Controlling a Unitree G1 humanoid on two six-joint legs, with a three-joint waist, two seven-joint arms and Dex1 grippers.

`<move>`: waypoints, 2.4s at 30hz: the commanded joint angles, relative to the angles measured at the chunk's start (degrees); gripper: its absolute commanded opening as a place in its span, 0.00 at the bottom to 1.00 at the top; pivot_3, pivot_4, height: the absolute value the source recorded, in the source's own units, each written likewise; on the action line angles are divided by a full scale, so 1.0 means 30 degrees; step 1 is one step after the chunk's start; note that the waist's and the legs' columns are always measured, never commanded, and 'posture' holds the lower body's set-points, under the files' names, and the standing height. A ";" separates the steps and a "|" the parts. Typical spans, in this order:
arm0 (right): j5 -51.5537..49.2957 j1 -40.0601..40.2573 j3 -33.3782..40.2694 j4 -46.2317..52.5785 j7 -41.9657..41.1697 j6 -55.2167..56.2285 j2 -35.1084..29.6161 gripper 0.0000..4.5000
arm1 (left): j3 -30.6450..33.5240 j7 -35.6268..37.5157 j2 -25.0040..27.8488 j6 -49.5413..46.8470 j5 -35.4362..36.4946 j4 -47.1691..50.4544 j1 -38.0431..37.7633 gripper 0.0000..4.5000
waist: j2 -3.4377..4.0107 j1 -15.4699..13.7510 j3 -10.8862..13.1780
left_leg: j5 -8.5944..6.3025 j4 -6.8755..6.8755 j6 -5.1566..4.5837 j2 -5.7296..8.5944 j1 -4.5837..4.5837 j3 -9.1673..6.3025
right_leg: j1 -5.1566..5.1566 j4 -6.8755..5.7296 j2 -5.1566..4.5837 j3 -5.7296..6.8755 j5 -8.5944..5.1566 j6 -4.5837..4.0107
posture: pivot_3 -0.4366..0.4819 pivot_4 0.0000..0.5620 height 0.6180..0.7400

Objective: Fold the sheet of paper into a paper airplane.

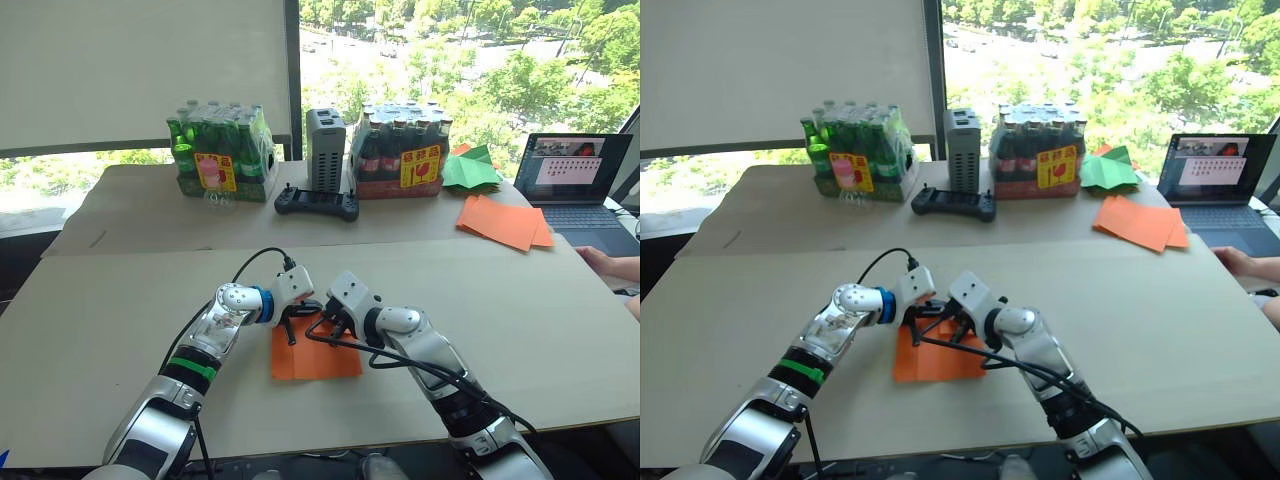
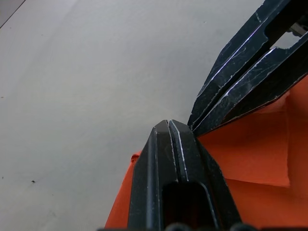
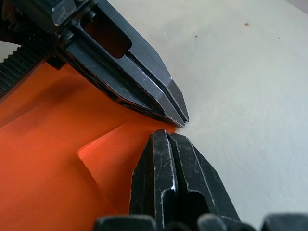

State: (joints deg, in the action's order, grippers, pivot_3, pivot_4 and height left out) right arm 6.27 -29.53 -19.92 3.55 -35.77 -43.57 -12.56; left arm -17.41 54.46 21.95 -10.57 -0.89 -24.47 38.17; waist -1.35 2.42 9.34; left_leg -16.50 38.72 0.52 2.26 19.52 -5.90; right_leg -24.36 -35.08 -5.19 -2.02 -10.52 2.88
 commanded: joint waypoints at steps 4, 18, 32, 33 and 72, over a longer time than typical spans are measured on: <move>-0.0240 0.0885 -0.0285 0.0207 0.0090 -0.1253 -0.0632 0.01 | -0.0294 0.0128 0.0054 -0.0051 -0.0365 -0.0025 -0.0318 0.00 | 0.0001 -0.0003 -0.0001 | 0.0000 0.0000 -0.0001 0.0000 -0.0004 0.0000 | 0.0007 0.0002 -0.0002 0.0000 -0.0001 0.0003 | 0.48 0.27 0.86; -0.1036 0.2468 -0.0280 0.2454 0.0239 -0.2671 -0.1788 0.01 | -0.0381 0.0245 0.0061 0.0066 -0.0398 -0.0168 -0.0232 0.00 | 0.0000 -0.0067 -0.0003 | 0.0000 0.0001 -0.0001 0.0003 -0.0025 -0.0001 | 0.0034 0.0006 -0.0007 0.0000 -0.0037 0.0060 | 0.48 0.27 0.86; -0.2035 0.4318 0.0239 0.4596 0.0471 -0.3978 -0.3471 0.01 | -0.0485 0.0346 0.0068 0.0262 -0.0441 -0.0354 -0.0159 0.00 | -0.0006 -0.0178 -0.0011 | -0.0002 0.0001 -0.0003 0.0005 -0.0039 0.0001 | 0.0056 0.0014 -0.0013 0.0001 -0.0084 0.0137 | 0.48 0.27 0.86; -0.2112 0.4397 0.0260 0.4714 0.0492 -0.4037 -0.3540 0.01 | -0.0492 0.0355 0.0068 0.0276 -0.0439 -0.0367 -0.0152 0.00 | -0.0007 -0.0191 -0.0011 | -0.0002 0.0001 -0.0003 0.0005 -0.0039 0.0001 | 0.0058 0.0015 -0.0013 0.0001 -0.0085 0.0138 | 0.48 0.27 0.86; -0.2213 0.0961 -0.1771 0.1492 0.1437 0.0440 -0.2333 0.01 | 0.1232 -0.0423 0.0553 -0.1204 0.0689 0.1956 -0.0555 0.00 | -0.0007 -0.0306 -0.0010 | -0.0002 -0.0001 -0.0004 0.0003 0.0017 -0.0001 | -0.0003 0.0019 -0.0006 0.0009 -0.0038 0.0062 | 0.48 0.27 0.86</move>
State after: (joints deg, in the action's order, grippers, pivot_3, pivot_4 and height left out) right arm -1.14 -27.27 -24.26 8.86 -30.94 -42.81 -19.08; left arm -16.43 54.12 22.65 -12.03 -0.36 -21.89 36.85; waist -1.38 1.50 9.31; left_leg -16.50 38.72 0.51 2.26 19.57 -5.91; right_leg -24.38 -35.03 -5.20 -1.99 -10.64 3.06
